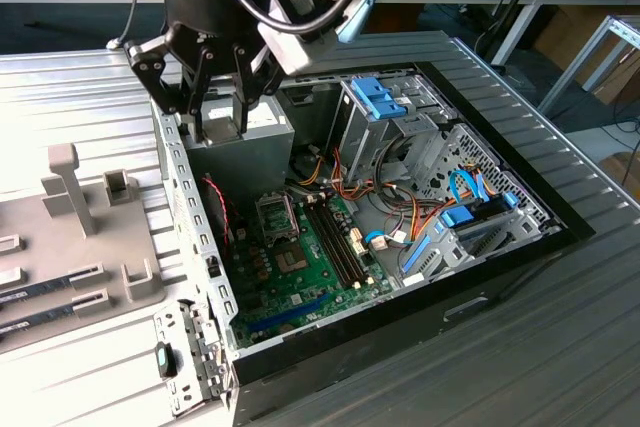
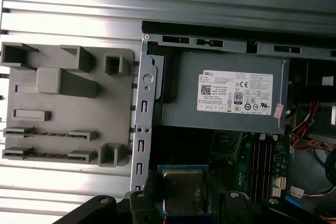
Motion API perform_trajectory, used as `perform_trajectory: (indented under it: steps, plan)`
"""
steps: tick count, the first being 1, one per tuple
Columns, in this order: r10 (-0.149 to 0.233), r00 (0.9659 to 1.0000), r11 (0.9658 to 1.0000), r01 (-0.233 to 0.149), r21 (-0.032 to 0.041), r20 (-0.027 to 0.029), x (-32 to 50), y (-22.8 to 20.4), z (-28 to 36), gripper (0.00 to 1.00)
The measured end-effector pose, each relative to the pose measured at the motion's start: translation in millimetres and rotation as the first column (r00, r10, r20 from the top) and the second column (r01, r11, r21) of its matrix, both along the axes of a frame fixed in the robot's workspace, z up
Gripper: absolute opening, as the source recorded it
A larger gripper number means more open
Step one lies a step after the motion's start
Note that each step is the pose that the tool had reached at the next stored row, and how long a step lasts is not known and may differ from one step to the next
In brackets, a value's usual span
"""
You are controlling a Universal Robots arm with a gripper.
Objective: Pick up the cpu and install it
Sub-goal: 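Pick up the cpu and move it towards the insertion slot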
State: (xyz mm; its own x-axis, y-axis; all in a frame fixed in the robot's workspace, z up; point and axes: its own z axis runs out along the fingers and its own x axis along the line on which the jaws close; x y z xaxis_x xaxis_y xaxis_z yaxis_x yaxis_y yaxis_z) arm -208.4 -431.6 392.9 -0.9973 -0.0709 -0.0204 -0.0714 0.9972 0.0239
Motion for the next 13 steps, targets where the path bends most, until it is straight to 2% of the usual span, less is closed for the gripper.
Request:
perform_trajectory:
  steps: [13]
  plan:
    - [0.000,1.0000,1.0000,0.000,0.0000,0.0000,0.8,-3.2,-4.0,0.47]
